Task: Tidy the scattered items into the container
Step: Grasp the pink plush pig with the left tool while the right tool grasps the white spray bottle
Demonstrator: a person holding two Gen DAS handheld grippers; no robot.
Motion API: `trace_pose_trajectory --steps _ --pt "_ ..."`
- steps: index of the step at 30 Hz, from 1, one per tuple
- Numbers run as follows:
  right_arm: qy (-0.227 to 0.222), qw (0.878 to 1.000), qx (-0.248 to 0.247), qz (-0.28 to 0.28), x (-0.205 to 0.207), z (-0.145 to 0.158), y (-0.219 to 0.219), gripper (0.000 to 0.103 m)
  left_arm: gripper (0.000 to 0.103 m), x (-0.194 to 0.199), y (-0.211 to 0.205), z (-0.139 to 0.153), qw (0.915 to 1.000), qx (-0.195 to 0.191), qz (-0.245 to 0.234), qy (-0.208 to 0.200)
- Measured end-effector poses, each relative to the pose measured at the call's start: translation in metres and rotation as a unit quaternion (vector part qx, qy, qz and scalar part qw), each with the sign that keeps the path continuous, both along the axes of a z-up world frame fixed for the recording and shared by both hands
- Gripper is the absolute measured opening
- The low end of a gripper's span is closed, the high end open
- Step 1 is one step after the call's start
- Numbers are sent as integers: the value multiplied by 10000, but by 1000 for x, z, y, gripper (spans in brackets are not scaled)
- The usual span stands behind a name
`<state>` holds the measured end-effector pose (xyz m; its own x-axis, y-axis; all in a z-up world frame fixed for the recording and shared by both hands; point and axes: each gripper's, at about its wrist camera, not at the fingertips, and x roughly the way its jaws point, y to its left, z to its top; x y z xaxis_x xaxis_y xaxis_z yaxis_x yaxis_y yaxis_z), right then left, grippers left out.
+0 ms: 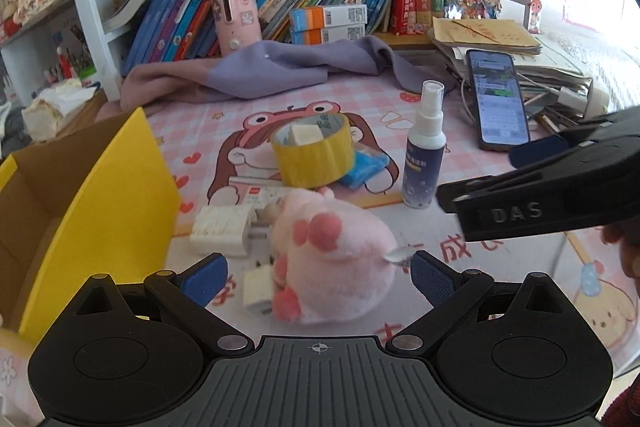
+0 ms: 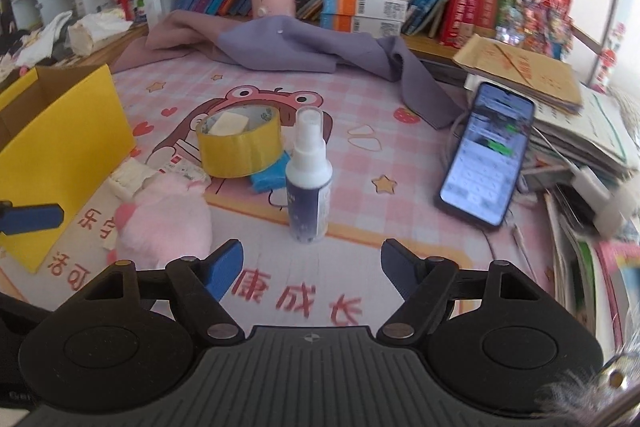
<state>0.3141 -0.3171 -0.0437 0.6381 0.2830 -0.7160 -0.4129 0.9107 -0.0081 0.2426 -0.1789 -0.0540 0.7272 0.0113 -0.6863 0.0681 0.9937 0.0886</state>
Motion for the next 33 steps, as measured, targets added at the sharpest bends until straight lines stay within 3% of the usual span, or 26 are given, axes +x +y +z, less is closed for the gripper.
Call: trace_pose_trajectory --steps 10,16,24,28,33 --pt "80 9991 -188 365 48 -20 19 72 94 18 -22 -18 9983 530 -242 53" --pt "169 9985 -224 476 63 -31 28 65 89 26 -30 -28 9953 894 -366 119" --pt "272 9972 -344 608 67 -39 33 54 76 35 -35 -38 9941 1015 -330 207" --pt "297 9974 -290 595 69 -40 30 32 69 35 -33 -37 9948 955 -309 182" --pt "406 9979 -35 501 70 -38 21 31 63 33 -24 -32 9972 658 -269 212"
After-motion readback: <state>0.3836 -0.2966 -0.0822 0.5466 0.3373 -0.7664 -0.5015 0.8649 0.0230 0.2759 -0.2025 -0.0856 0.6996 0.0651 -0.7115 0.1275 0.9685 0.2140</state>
